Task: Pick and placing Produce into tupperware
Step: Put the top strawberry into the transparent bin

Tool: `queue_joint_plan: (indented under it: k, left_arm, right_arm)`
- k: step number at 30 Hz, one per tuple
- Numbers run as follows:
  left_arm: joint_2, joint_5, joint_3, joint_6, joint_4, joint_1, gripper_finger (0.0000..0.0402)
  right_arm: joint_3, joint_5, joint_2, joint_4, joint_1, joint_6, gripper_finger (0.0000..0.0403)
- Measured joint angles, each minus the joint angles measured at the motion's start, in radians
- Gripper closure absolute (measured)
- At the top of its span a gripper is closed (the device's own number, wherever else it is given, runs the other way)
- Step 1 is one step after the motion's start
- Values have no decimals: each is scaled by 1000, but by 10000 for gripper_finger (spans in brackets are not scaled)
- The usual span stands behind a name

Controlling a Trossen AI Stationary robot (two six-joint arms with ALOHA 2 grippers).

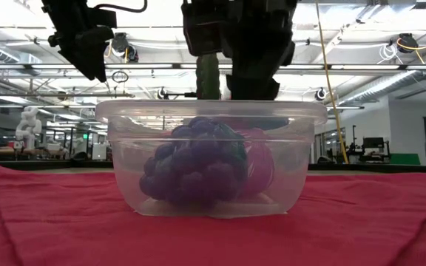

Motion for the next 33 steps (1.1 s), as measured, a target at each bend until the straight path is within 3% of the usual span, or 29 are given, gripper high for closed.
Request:
queue_joint_plan:
  k: [33]
  left_arm:
    - [0,-3,0,1,0,0,144]
  right_arm:
    - [-1,1,0,1,3,-26,241]
